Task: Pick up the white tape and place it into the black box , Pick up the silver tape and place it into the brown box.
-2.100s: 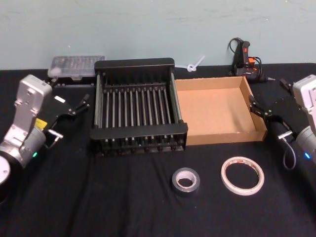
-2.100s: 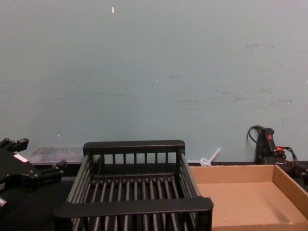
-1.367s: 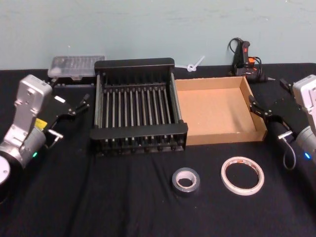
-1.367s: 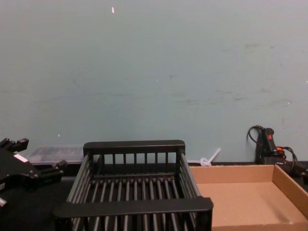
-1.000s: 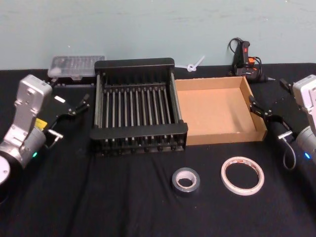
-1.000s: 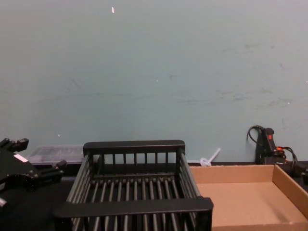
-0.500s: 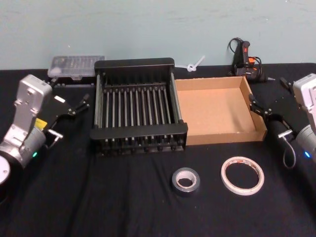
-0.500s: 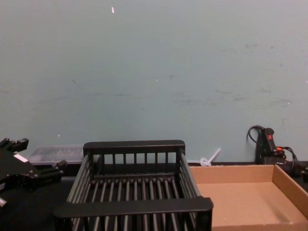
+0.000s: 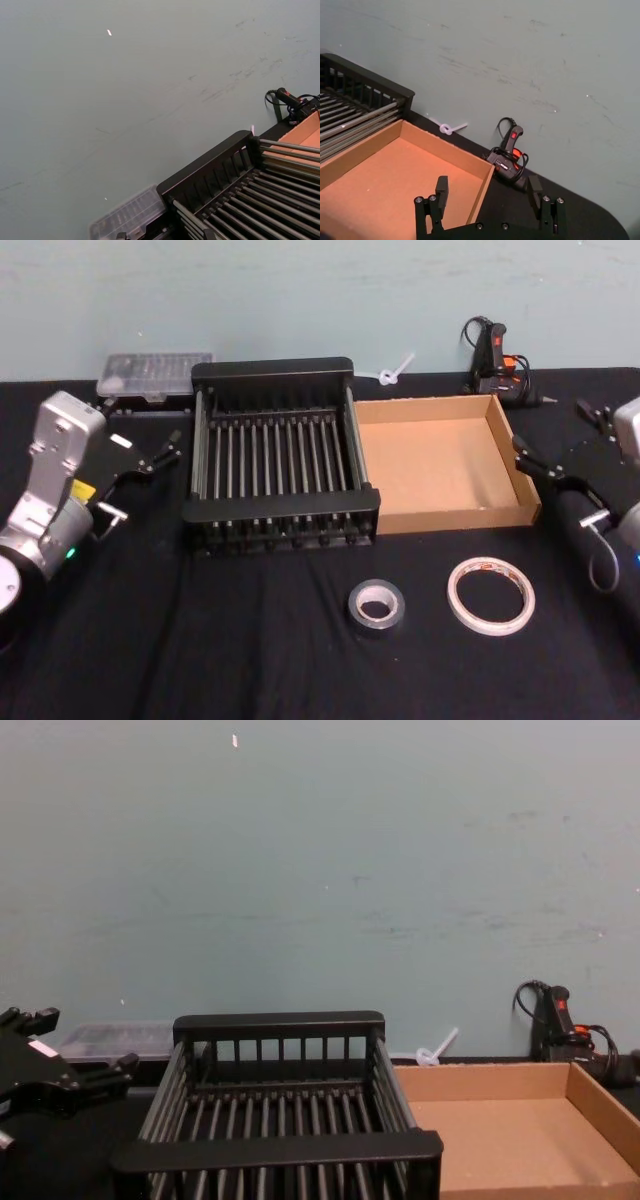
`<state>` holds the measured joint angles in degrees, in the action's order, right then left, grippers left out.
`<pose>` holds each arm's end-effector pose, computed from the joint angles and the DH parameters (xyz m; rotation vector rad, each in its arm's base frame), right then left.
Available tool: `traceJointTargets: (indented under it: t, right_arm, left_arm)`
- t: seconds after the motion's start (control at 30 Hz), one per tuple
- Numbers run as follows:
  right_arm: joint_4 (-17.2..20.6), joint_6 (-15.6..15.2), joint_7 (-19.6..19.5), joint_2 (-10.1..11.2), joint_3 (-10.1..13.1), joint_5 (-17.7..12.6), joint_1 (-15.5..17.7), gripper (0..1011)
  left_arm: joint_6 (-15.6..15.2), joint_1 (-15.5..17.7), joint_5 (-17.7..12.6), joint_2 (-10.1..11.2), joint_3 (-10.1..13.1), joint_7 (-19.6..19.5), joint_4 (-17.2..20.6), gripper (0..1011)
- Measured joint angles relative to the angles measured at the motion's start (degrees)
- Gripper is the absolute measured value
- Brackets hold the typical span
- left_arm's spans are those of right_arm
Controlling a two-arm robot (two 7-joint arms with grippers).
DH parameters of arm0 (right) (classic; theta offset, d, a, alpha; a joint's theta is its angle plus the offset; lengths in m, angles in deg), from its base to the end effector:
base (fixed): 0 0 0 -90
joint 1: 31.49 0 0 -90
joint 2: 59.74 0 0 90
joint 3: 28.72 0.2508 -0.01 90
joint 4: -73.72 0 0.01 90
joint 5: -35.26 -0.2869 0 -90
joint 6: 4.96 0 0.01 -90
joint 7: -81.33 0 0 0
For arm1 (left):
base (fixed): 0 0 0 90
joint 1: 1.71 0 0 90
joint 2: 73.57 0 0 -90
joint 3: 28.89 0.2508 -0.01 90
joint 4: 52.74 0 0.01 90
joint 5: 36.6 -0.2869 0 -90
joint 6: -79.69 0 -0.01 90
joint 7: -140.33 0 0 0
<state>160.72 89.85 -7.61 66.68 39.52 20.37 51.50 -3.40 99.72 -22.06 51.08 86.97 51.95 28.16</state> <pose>0.3174 -0.0725 -0.2521 -0.3003 -0.2795 -1.2184 0.3310 0.0662 -0.2665 0.3046 -0.2852 1.2480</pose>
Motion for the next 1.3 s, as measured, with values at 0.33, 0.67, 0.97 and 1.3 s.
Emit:
traceJointTargets:
  t: [0.33, 0.67, 0.97, 1.3]
  right_arm:
    - [8.72, -3.76, 3.17, 3.86, 4.75, -5.37, 7.79, 1002]
    - [15.38, -6.35, 5.88, 6.29, 8.70, -9.32, 15.36, 1002]
    - [16.77, -9.27, 8.53, 6.46, 9.55, -10.83, 18.81, 1002]
    - [14.95, -12.06, 10.19, 5.42, 8.58, -9.62, 18.60, 1002]
  left_arm:
    - [0.00, 0.00, 0.00, 0.00, 0.00, 0.00, 0.00, 1001]
    - [0.00, 0.00, 0.00, 0.00, 0.00, 0.00, 0.00, 1001]
    - [0.00, 0.00, 0.00, 0.00, 0.00, 0.00, 0.00, 1001]
    - [0.00, -0.01, 0.00, 0.00, 0.00, 0.00, 0.00, 1001]
